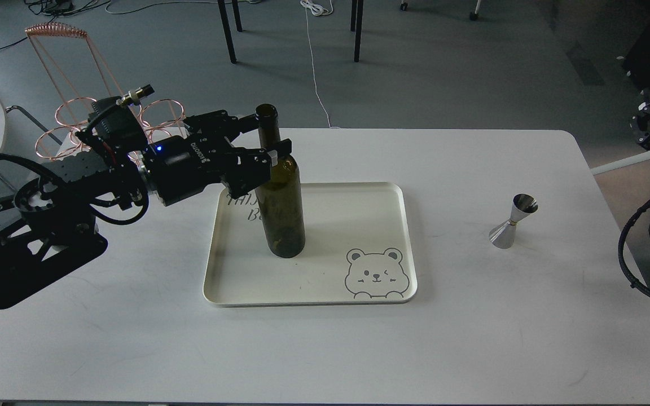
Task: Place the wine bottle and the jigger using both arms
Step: 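Reach the left gripper to the green wine bottle's neck, then grasp the bottle and lift it toward the copper wire rack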
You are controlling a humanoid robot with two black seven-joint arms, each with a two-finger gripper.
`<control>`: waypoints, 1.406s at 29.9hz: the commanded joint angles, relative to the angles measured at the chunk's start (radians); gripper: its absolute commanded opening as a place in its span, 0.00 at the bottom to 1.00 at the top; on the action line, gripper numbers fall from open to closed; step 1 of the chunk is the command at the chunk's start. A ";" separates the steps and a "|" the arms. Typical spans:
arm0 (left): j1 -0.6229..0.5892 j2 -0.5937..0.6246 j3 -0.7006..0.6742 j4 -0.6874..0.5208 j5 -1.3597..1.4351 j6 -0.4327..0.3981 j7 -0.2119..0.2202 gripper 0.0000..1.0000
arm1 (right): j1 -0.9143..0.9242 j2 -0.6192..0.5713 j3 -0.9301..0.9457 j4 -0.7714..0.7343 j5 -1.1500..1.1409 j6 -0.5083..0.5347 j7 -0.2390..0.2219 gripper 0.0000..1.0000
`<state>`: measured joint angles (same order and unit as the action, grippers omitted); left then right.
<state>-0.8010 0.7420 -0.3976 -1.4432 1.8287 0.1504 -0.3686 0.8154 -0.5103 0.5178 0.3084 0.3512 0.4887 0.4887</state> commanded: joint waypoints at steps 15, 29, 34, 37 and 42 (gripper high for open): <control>-0.009 0.042 -0.010 -0.014 -0.002 0.000 -0.086 0.08 | 0.001 0.003 -0.002 -0.002 0.000 0.000 0.000 0.98; -0.228 0.304 -0.047 -0.043 -0.209 -0.104 -0.104 0.09 | 0.002 -0.008 -0.004 -0.003 -0.003 0.000 0.000 0.98; -0.257 0.313 -0.038 0.118 -0.209 -0.106 -0.120 0.08 | 0.004 -0.008 -0.004 -0.002 -0.003 0.000 0.000 0.98; -0.260 0.313 -0.041 0.171 -0.212 -0.106 -0.120 0.08 | 0.005 -0.008 -0.005 -0.002 -0.003 0.000 0.000 0.98; -0.291 0.307 -0.035 0.291 -0.207 -0.106 -0.120 0.08 | 0.008 -0.008 -0.005 -0.002 -0.006 0.000 0.000 0.98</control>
<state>-1.0772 1.0551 -0.4366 -1.2222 1.6179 0.0444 -0.4892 0.8218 -0.5188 0.5125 0.3068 0.3468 0.4887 0.4887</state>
